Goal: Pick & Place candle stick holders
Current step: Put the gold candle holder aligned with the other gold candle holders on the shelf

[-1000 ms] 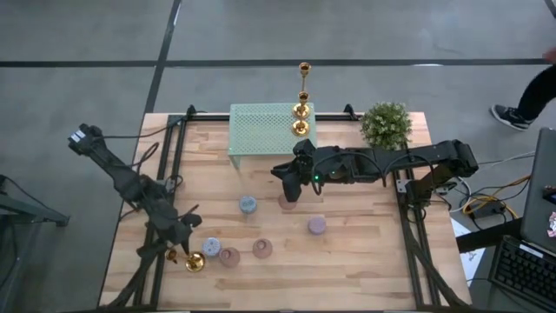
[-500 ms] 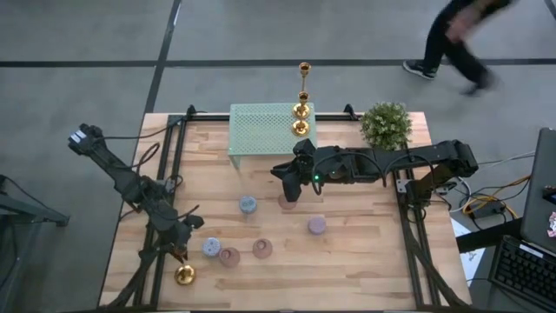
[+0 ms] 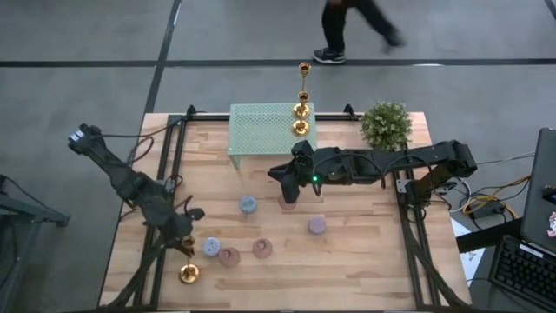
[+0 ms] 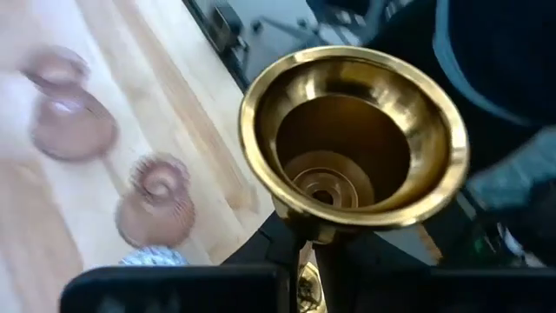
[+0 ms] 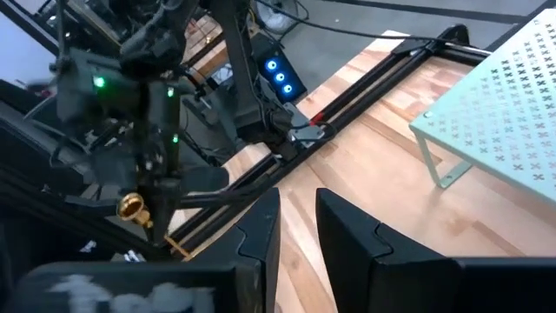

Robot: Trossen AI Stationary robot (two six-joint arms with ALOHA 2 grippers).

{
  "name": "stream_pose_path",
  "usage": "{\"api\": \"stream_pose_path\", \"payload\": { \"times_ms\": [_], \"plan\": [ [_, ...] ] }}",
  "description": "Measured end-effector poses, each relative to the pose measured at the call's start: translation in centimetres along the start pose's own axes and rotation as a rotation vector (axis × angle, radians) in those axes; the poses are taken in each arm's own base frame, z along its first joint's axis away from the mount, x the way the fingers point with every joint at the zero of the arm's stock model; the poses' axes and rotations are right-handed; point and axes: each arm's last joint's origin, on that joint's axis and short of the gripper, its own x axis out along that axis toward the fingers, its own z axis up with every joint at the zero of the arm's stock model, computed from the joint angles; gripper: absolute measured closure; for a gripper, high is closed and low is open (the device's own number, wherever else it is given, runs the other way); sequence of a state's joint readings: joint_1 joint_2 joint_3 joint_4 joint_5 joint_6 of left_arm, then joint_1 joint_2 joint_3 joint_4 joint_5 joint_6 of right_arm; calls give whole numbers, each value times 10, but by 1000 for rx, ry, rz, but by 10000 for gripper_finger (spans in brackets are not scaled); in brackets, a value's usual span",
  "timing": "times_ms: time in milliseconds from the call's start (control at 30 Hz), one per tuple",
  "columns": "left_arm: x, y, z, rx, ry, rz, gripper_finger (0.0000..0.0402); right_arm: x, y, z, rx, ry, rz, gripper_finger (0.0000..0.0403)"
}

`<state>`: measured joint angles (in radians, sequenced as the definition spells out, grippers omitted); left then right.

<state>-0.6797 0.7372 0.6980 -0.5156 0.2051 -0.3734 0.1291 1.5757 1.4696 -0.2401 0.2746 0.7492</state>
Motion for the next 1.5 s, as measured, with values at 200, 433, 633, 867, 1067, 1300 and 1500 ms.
{"api": "stream_pose_path", "payload": {
  "times_ms": [200,433,633,867,1067,1300,1500],
  "plan": [
    [-22,-2,16,-7,-109,148,376,0,2,0,5,20,52,328],
    [-49,-3,35,-30,-238,378,376,0,5,1,-14,22,83,328],
    [-66,-4,50,-55,-320,436,376,-2,12,2,-86,-17,133,329],
    [-79,-4,67,-104,-396,497,376,-3,16,1,-80,-19,171,338],
    [-67,13,78,-176,-373,580,376,5,16,-2,-80,-20,177,330],
    [-69,17,104,-200,-407,597,376,38,16,-25,-86,8,207,277],
    [-79,15,123,-148,-426,634,376,48,15,-32,-143,2,209,220]
  ]
}}
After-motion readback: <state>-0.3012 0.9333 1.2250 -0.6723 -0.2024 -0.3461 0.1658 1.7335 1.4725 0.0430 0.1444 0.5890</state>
